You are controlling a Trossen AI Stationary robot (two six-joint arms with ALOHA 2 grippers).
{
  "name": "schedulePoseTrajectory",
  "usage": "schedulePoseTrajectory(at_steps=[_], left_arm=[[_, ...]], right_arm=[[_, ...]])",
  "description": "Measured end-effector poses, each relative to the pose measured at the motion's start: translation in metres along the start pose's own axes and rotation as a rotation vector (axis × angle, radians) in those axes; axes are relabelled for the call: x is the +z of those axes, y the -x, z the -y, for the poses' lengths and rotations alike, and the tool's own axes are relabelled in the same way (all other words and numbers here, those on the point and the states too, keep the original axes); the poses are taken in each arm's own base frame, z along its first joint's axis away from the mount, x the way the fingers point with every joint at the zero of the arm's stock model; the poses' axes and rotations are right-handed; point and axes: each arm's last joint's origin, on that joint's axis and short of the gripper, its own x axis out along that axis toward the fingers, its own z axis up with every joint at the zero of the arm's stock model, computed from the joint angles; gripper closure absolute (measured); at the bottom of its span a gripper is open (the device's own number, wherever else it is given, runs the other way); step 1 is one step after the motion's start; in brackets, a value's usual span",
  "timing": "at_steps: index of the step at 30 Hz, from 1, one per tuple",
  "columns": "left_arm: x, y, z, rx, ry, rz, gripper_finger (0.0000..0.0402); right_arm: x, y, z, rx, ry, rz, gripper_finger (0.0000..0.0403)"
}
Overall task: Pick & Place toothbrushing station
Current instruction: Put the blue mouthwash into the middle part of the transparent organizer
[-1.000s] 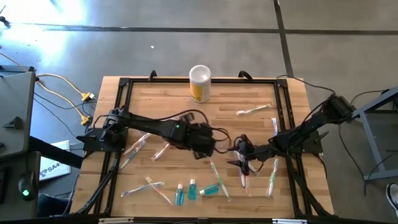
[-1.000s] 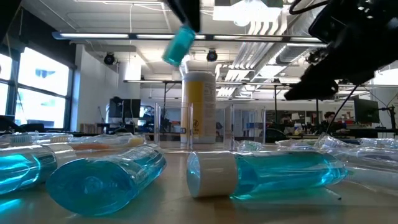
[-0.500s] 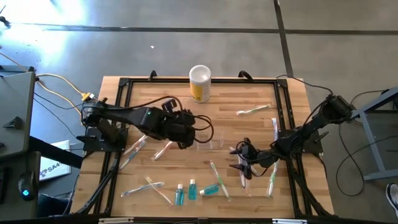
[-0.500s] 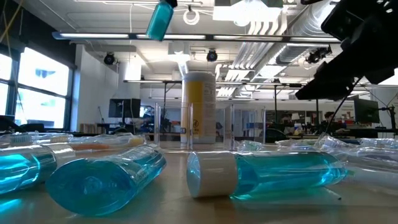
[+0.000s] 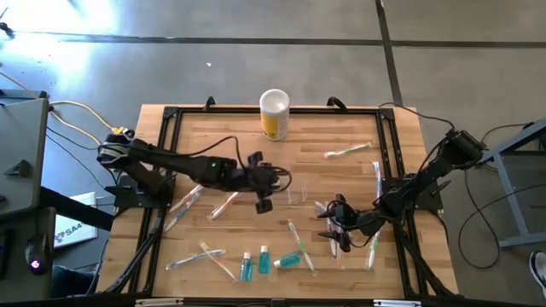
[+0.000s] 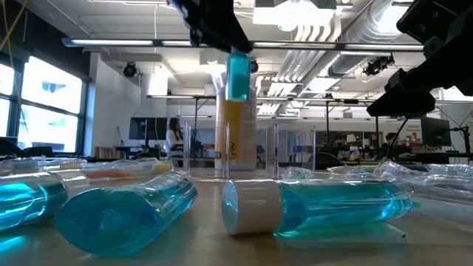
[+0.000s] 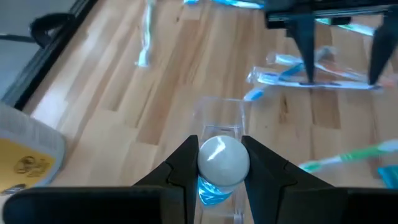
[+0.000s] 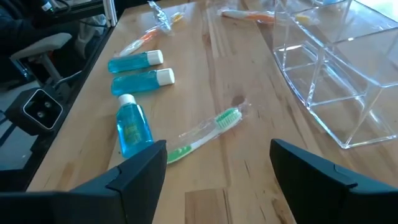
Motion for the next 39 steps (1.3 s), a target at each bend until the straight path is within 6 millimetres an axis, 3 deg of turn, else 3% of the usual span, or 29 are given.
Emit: schedulePoseTrajectory(at_steps=[5, 13, 27, 39], left_arm=[[-0.013, -0.015, -0.011, -0.026, 0.081, 0.054, 0.0313], [-0.035, -0.028, -0.006, -0.054, 0.146, 0.098, 0.0313], [-0.043, -0.035, -0.007, 0.002, 0.137, 0.051, 0.0313], [-0.064, -0.065, -0.002, 0.064, 0.134, -0.023, 0.0313]], right_arm=[[-0.001, 0.000, -0.001, 0.003, 0.000, -0.003, 0.0126], [-0.002, 0.001, -0.002, 0.007, 0.017, -0.010, 0.0126], [-0.001, 0.001, -0.001, -0.023, 0.036, 0.008, 0.0126], [-0.003, 0.001, 0.000, -0.022, 0.031, -0.014, 0.0126]])
